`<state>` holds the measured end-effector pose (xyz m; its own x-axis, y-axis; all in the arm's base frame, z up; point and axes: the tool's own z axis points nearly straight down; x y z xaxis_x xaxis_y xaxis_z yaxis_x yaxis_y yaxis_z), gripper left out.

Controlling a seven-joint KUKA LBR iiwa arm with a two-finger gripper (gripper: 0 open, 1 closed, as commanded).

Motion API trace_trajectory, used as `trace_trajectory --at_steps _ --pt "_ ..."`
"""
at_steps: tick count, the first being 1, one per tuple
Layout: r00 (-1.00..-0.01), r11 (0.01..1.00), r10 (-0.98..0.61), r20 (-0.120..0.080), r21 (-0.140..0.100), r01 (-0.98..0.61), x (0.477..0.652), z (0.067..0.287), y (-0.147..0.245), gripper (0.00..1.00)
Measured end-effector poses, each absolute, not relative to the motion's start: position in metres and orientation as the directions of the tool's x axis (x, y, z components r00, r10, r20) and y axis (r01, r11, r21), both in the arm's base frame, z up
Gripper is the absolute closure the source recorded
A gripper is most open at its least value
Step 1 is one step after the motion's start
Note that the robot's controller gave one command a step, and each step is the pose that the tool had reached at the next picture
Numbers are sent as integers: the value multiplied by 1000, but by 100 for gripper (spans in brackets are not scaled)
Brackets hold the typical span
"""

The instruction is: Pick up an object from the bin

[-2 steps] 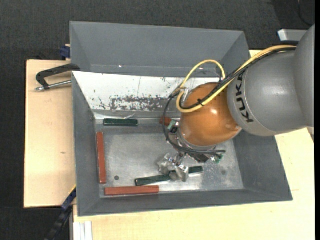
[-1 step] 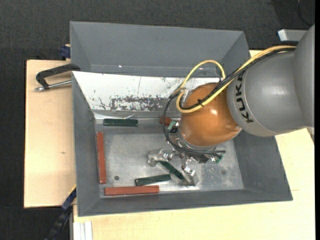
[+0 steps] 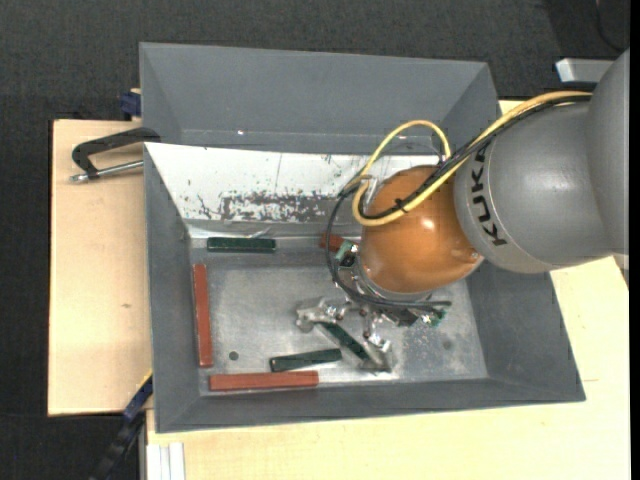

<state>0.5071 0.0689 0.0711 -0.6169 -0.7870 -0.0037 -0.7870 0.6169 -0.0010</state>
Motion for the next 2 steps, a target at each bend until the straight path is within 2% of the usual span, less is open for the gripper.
trace_trajectory --at_steps 1,2 --pt "-646 646 -763 -9 -3 -763 494 72 110 100" --pt "-646 646 -764 -9 -3 -764 495 72 110 100"
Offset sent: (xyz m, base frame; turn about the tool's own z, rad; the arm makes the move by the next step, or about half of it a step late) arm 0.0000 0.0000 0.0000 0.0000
